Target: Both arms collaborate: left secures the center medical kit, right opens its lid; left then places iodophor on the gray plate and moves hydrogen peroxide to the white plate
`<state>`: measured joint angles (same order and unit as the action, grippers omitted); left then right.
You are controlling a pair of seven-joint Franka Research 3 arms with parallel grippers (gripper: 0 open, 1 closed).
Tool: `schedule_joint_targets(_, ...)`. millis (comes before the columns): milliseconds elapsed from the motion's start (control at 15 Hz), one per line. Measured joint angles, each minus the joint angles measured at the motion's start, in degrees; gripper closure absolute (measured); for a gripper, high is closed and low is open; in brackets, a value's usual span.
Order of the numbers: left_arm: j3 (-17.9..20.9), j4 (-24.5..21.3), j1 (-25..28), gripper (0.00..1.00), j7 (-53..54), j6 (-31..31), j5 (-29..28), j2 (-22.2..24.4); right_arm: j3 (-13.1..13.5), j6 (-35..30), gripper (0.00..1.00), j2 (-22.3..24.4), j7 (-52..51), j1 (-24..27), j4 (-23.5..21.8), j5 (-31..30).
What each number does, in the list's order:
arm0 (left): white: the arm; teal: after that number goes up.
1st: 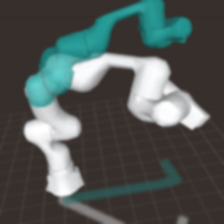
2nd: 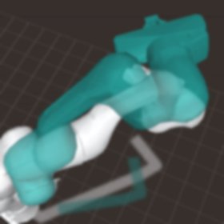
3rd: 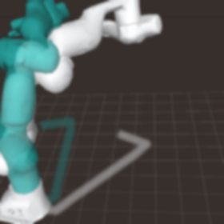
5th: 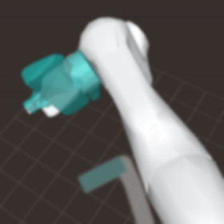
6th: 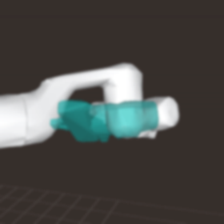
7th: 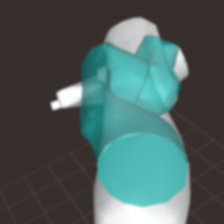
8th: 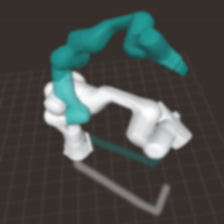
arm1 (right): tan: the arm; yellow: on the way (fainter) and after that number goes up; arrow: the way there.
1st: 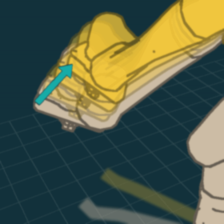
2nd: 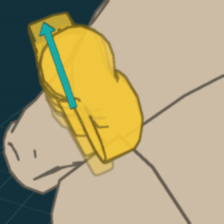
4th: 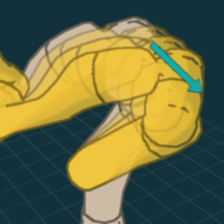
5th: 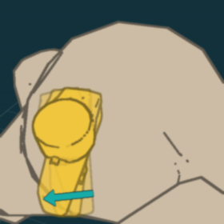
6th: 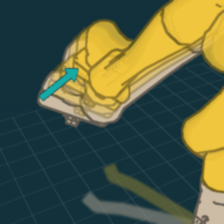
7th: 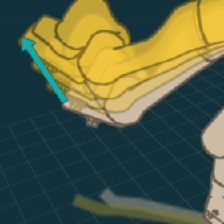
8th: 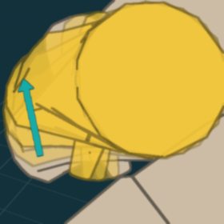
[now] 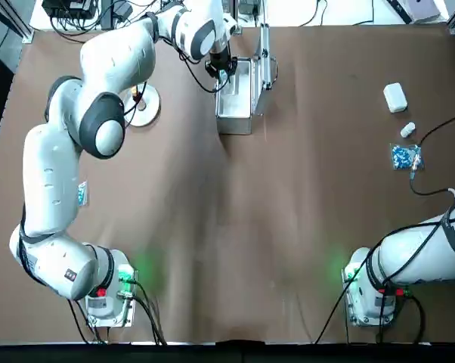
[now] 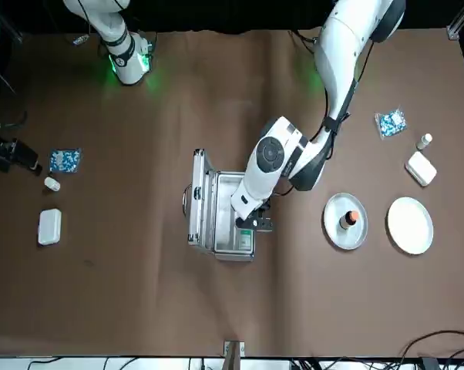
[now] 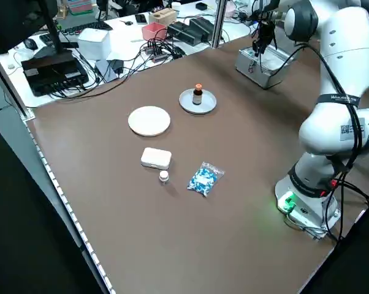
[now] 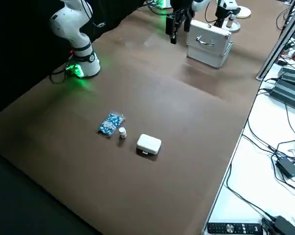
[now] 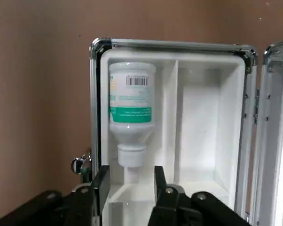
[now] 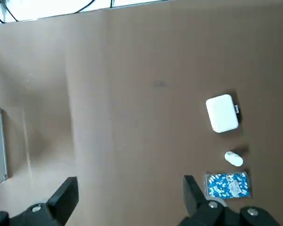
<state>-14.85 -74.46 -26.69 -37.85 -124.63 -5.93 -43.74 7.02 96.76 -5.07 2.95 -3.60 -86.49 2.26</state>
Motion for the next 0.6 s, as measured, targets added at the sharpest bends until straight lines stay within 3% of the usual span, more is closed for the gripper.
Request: schedule_joint_targets(600, 5.5, 0.5, -5.0, 0.55, 3.5, -2.5, -1.2, -1.3, 0.1, 0.0, 0.01, 0.0, 0.0, 0.0, 0.0, 0.0)
